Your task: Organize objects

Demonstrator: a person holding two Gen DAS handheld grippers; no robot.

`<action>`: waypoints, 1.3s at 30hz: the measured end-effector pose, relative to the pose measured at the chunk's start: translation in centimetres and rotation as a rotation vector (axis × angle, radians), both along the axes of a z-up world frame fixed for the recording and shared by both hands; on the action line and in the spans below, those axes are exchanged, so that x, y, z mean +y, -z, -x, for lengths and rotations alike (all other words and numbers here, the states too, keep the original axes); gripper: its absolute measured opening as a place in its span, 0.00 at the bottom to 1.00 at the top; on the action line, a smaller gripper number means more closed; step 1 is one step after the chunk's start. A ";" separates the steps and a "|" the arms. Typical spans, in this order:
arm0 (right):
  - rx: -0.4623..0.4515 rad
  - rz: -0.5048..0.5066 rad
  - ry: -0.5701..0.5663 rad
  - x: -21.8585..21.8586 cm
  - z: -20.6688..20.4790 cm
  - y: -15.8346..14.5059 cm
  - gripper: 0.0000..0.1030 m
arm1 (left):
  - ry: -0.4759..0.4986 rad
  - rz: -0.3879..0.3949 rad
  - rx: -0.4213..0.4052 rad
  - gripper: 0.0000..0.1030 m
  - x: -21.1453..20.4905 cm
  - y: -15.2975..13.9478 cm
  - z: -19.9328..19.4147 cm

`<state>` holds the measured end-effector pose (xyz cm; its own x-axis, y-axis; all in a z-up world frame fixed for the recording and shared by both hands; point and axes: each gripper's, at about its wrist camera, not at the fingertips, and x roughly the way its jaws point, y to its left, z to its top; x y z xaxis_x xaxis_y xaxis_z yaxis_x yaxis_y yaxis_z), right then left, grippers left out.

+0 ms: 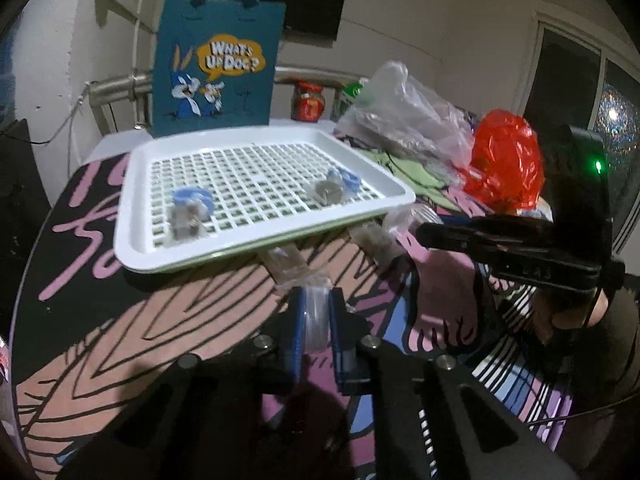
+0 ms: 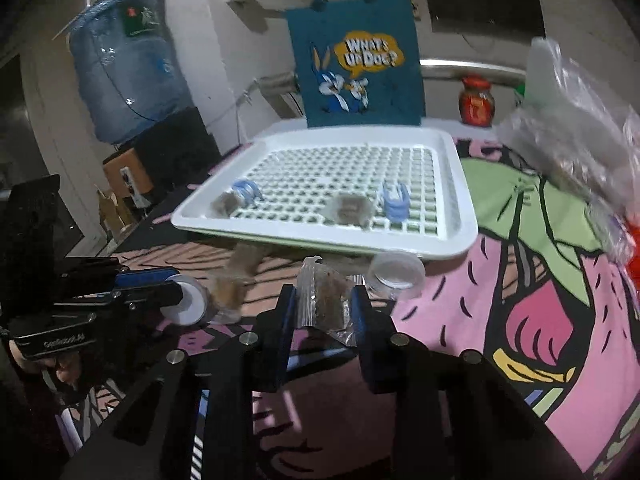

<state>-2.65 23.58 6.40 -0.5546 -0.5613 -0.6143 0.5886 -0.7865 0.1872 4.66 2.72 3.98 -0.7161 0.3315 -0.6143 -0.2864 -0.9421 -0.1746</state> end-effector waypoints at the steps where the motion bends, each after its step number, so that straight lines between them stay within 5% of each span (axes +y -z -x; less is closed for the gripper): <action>1: 0.022 -0.001 0.003 -0.2 -0.3 -0.3 0.26 | -0.009 0.002 0.012 0.11 -0.2 -0.2 -0.1; 11: 0.101 -0.056 -0.021 -3.1 -1.6 -0.4 0.26 | -0.097 0.076 0.066 0.11 -1.0 0.0 0.2; 39: 0.137 -0.022 -0.014 -2.5 -2.2 -0.3 0.26 | -0.132 0.068 0.120 0.11 -1.4 -0.3 -0.7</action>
<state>-0.50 21.04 6.69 -0.6265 -0.5569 -0.5452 0.6185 -0.7810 0.0870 5.35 1.27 4.30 -0.8198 0.1902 -0.5401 -0.1743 -0.9814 -0.0811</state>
